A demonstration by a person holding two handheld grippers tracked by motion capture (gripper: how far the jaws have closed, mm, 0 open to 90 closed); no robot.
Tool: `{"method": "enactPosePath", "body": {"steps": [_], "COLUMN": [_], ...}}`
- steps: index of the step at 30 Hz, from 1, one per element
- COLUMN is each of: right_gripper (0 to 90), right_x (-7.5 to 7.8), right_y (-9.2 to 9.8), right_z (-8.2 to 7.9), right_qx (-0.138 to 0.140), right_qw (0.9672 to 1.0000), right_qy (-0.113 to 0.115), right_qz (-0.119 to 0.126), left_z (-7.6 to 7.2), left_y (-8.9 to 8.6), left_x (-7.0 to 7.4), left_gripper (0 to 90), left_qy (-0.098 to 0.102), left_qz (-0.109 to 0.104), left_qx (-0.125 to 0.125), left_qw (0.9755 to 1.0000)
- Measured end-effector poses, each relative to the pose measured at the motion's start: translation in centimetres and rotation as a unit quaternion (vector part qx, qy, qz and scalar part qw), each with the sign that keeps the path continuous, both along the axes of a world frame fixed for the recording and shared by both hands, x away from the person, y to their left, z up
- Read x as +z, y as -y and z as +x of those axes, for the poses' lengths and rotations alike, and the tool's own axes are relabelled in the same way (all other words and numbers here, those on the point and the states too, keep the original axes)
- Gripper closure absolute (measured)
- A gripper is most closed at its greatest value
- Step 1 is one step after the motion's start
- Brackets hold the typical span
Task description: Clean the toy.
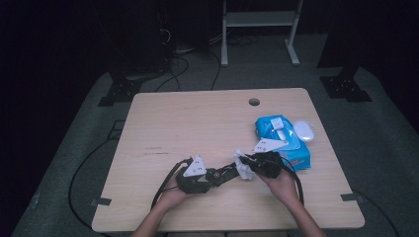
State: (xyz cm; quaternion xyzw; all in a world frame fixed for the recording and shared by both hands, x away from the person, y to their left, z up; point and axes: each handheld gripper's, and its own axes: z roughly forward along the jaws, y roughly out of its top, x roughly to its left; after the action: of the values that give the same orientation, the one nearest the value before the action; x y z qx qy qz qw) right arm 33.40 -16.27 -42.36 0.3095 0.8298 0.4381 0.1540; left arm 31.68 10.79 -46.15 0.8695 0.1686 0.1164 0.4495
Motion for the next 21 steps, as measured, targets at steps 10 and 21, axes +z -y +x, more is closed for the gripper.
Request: {"method": "enactPosePath", "body": {"steps": [10, 21], "right_gripper": [86.0, 85.9], "right_x": [-0.7, -0.2], "right_y": [-3.5, -0.7], "right_z": [-0.8, 0.0], "right_qx": [0.059, 0.007], "right_qw": [0.9970, 0.9997], "right_qy": [-0.027, -0.011], "right_qz": [0.043, 0.022], "left_z": [0.1, 0.1], "left_y": [0.2, -0.1], "left_x": [0.0, 0.1], "left_gripper": [57.9, 58.0], "left_qy": [0.000, -0.001], "left_qz": [0.000, 0.003], "left_qx": [-0.001, 0.002], "left_qw": [1.0000, 1.0000]}}
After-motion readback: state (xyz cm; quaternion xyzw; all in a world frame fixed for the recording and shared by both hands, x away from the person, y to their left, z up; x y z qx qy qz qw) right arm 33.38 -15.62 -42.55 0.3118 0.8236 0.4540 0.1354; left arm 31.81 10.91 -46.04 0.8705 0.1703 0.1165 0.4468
